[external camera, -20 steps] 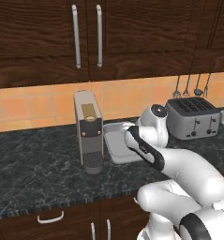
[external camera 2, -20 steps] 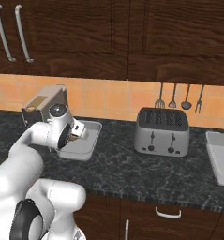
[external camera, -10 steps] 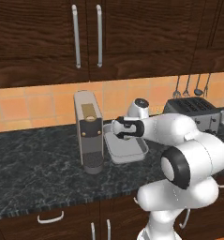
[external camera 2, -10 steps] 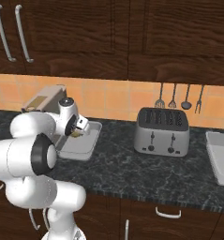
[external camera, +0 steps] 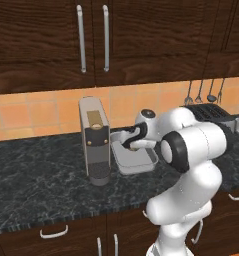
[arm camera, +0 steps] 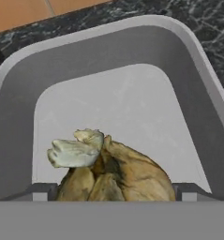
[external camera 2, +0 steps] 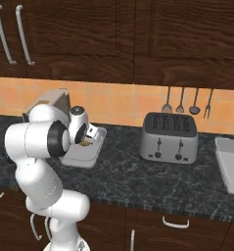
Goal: Place one onion and one fish in each tupperware on the nearby counter, to pack two identical lunches.
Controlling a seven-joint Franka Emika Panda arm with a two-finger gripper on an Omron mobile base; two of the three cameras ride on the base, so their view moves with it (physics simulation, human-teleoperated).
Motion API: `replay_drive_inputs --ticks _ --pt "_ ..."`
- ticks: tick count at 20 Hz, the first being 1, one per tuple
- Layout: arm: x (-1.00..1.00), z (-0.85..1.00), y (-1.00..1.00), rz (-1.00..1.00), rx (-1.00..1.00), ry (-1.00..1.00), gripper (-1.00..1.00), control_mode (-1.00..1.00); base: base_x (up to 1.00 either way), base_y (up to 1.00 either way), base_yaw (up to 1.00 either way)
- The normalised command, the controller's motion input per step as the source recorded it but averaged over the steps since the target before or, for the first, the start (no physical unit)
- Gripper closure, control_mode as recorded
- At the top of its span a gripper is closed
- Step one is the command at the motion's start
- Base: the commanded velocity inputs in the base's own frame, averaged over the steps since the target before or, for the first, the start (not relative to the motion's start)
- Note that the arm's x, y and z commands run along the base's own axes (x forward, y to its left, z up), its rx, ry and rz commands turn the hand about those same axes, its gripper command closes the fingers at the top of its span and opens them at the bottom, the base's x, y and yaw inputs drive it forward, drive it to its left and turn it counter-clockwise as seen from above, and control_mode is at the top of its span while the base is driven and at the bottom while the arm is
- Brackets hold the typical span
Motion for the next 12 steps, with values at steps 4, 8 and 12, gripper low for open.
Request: replay_drive_inputs --ticks 4,8,12 --pt "0.72 -0.35 -0.01 0.0 -0.01 0.0 1.0 -1.0 0.0 0.0 0.0" --pt "0.46 -0.13 0.03 -0.01 -0.02 0.0 -1.0 -1.0 0.0 0.0 0.0" --pt "-0.02 0.43 -0.01 -0.02 0.0 0.0 -1.0 -1.0 0.0 0.0 0.0"
